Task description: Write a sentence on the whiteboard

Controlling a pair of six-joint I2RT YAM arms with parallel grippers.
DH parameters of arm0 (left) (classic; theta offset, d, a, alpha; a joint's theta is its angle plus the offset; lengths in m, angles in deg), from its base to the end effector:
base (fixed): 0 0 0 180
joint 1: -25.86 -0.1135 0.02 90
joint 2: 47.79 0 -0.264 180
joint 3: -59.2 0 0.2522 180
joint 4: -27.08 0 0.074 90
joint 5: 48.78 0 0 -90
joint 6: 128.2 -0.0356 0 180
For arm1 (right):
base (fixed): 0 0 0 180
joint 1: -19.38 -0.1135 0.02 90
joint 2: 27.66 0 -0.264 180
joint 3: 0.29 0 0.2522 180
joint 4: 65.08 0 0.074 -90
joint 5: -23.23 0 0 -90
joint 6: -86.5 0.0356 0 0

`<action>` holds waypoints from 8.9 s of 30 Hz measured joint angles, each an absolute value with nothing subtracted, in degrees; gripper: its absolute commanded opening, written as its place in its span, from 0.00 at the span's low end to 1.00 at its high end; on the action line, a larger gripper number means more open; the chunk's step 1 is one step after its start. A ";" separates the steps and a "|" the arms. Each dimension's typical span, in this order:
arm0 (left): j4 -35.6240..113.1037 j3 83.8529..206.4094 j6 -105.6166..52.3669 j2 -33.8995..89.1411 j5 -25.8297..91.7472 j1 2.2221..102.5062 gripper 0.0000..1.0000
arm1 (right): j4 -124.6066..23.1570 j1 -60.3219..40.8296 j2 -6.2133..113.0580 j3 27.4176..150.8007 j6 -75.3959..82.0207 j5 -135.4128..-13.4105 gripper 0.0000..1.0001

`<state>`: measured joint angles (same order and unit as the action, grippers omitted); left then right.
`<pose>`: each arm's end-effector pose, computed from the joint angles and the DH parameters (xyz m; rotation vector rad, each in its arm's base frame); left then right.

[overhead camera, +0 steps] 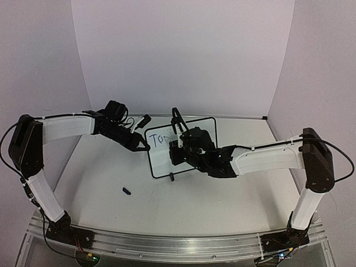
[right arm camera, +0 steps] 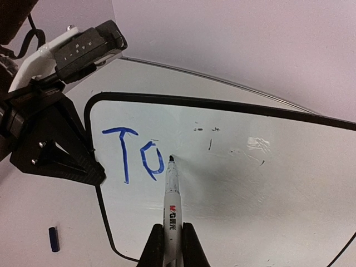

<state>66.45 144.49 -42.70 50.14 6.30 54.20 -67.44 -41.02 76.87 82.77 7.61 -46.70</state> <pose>0.3125 -0.1917 0.2385 0.9516 2.2862 -0.9327 0.2193 0.3613 0.2416 -0.5753 1.8284 0.5179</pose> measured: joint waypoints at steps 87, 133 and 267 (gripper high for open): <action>66.80 144.51 -42.70 50.14 6.59 54.60 0.00 | -67.55 -40.41 76.92 81.42 9.30 -42.17 0.00; 66.89 144.51 -42.74 50.12 6.72 54.81 0.00 | -62.76 -46.18 70.23 79.91 10.23 -46.83 0.00; 67.63 144.84 -42.89 50.14 6.94 54.97 0.00 | -68.77 -35.56 69.03 74.75 7.46 -48.09 0.00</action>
